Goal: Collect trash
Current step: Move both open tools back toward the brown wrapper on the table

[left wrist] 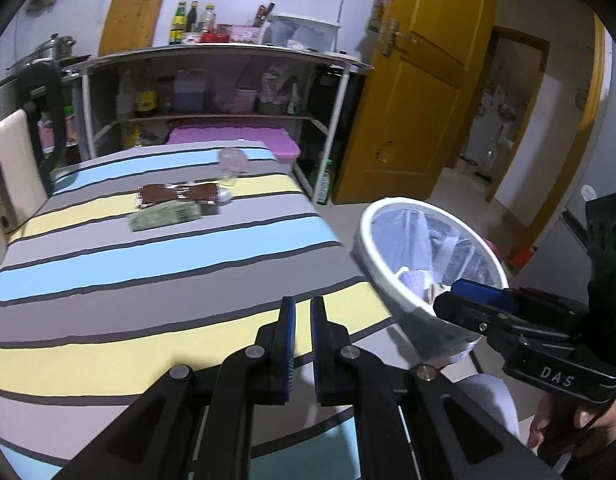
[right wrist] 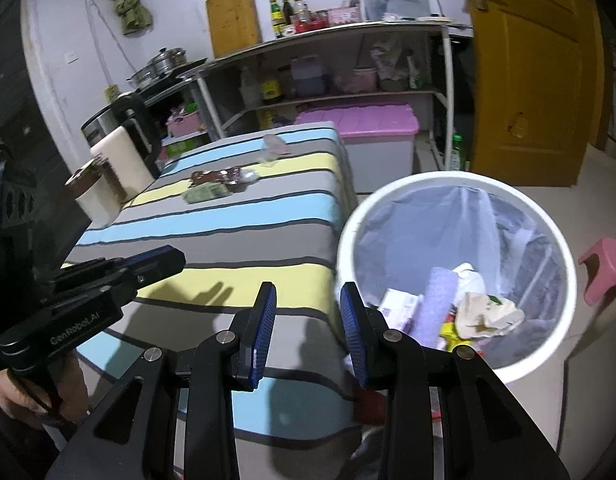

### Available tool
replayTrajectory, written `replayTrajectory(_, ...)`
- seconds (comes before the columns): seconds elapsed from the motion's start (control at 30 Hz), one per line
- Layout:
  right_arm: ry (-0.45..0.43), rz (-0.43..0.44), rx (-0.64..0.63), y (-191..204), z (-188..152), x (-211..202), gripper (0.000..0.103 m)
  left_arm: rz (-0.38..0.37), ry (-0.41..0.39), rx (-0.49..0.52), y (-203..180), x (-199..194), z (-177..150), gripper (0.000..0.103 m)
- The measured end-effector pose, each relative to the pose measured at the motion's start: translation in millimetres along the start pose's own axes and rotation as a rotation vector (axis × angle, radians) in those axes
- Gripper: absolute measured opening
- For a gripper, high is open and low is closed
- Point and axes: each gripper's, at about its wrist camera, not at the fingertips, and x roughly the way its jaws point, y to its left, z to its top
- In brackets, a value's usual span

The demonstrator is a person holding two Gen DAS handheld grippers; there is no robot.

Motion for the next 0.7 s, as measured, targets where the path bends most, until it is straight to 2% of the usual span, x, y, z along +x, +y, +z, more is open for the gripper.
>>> replayTrajectory(0.27,0.038,0.054,-0.077,31,3,15,0.034,0.034,0.002,-0.033,24,-12,-3,0.007)
replayTrajectory(0.37,0.045,0.078,-0.105,39,3,19,0.035,0.035,0.0,-0.049,33,-20,-6,0.014)
replayTrajectory(0.43,0.052,0.084,-0.124,44,3,20,0.038,0.044,-0.004,-0.055,36,-23,-6,0.015)
replayTrajectory(0.5,0.057,0.093,-0.134,48,4,20,0.051,0.053,-0.004,-0.062,40,-27,-7,0.016)
replayTrajectory(0.7,0.061,0.118,-0.178,64,14,18,0.052,0.085,-0.021,-0.065,50,-41,-5,0.017)
